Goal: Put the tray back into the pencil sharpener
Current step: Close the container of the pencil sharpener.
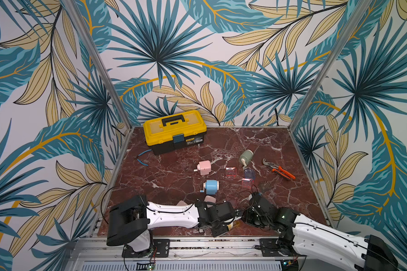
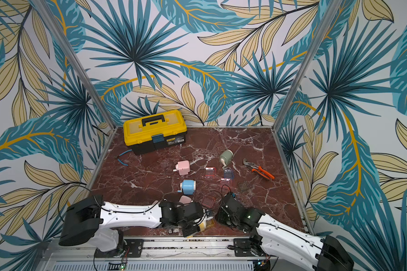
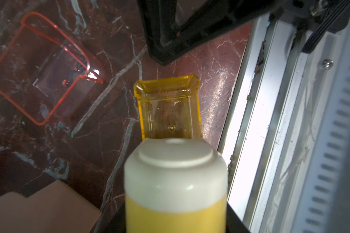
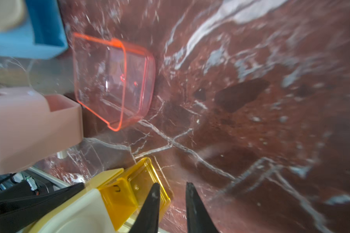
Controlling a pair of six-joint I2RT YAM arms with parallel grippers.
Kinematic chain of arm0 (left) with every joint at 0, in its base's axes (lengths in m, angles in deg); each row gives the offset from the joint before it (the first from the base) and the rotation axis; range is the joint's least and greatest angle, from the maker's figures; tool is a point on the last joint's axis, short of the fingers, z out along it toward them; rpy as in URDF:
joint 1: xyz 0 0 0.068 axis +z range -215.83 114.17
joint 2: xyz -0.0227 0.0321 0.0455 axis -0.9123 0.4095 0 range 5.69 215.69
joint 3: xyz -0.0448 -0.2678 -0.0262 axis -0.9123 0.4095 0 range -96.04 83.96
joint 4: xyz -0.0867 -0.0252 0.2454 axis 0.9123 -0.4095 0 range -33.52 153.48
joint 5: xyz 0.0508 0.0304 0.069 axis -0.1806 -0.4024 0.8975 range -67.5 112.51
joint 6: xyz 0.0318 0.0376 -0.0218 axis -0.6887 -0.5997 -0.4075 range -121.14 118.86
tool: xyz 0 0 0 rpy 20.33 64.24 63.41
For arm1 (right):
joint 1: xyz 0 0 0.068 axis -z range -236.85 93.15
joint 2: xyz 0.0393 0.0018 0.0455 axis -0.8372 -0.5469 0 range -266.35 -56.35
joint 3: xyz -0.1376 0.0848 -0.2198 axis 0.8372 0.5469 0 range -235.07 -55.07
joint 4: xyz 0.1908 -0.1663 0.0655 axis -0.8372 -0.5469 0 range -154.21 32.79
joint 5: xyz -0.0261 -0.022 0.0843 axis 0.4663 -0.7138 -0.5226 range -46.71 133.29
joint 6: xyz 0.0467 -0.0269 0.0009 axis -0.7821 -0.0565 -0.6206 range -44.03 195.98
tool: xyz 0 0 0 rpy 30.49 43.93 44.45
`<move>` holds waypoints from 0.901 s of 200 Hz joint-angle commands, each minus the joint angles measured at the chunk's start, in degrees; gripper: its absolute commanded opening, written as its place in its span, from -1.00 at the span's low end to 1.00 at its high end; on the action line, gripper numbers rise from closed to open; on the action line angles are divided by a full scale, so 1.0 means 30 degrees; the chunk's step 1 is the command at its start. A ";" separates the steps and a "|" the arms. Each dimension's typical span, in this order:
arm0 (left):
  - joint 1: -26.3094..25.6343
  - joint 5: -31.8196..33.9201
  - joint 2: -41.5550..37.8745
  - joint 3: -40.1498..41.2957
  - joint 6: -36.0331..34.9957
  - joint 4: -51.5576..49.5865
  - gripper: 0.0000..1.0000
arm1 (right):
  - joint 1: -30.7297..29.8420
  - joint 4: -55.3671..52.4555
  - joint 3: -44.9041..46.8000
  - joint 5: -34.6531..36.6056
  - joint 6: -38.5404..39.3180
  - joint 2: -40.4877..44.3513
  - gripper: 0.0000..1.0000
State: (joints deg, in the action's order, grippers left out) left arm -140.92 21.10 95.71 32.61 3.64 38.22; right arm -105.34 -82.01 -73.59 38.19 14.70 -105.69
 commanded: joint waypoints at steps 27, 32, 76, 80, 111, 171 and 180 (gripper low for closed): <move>-0.0169 0.0028 0.0084 0.0272 0.0107 0.0765 -0.16 | -0.0078 0.3903 0.0256 -0.3182 0.0411 -0.2194 -0.53; -0.0194 0.0013 0.0104 0.0250 0.0107 0.0779 -0.16 | -0.0068 0.4513 0.0307 -0.3415 0.0393 -0.2256 -0.53; -0.0193 0.0237 0.0168 0.0184 0.0225 0.1092 -0.18 | -0.0073 0.6605 0.0648 -0.5283 0.0228 -0.3245 -0.53; -0.0204 0.0292 0.0173 0.0160 0.0225 0.1124 -0.18 | -0.0082 0.6779 0.0655 -0.5442 0.0190 -0.3295 -0.53; -0.0215 0.0556 0.0162 0.0156 0.0367 0.1350 -0.21 | -0.0073 0.7567 0.0694 -0.6102 0.0114 -0.3708 -0.52; -0.0224 0.0689 -0.0194 0.0212 0.0669 0.1534 -0.37 | 0.0020 0.4632 0.0565 -0.3955 0.0159 -0.2408 -0.33; -0.0224 0.0672 -0.0347 0.0317 0.0765 0.1506 -0.42 | 0.0021 0.2173 0.0407 -0.2384 0.0054 -0.1372 -0.33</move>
State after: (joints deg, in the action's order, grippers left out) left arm -141.44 22.71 95.66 32.74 4.91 38.48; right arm -104.88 -66.18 -71.93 25.77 15.14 -115.53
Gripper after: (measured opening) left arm 0.504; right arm 0.329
